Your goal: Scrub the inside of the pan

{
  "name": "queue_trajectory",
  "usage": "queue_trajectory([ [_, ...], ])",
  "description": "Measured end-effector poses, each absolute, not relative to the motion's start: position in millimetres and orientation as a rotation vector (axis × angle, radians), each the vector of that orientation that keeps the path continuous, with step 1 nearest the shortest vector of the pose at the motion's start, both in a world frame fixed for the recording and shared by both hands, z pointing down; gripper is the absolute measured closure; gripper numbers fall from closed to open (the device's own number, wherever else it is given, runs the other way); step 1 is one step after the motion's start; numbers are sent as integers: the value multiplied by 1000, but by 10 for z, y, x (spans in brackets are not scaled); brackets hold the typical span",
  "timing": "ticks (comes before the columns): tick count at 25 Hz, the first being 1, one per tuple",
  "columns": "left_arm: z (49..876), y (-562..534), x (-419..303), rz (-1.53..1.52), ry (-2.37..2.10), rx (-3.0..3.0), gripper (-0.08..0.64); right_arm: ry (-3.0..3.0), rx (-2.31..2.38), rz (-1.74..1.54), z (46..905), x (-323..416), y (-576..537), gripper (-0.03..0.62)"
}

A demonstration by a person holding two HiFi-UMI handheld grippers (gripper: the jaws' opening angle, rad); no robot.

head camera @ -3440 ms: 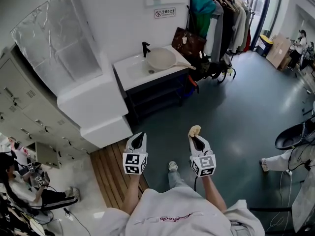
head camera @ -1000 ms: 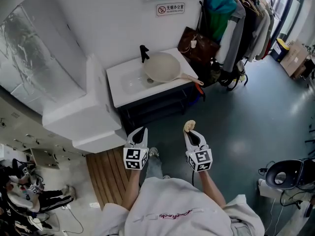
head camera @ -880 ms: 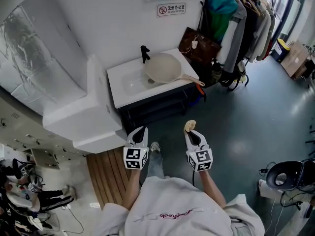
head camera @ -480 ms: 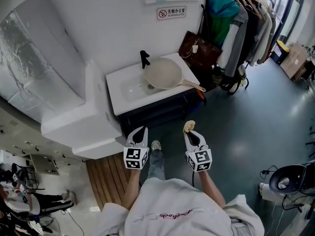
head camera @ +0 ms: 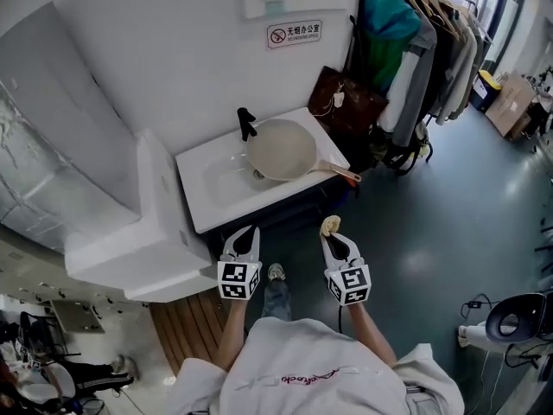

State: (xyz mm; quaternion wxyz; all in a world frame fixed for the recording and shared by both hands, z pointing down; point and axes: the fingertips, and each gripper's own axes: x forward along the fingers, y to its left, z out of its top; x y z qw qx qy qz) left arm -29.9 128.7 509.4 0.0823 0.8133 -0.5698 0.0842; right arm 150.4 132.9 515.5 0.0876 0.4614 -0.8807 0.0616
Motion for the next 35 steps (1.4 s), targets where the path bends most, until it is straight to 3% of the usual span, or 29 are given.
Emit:
queue_trajectory([
  [18,4837,-711,-819,243,-1653,2477,560,-2601,1407,157,4882,922,-599,569],
  [35,5014,-1949,-1284,251,-1602,2464,560,-2564,1428,151,4912,446,-1850,569],
])
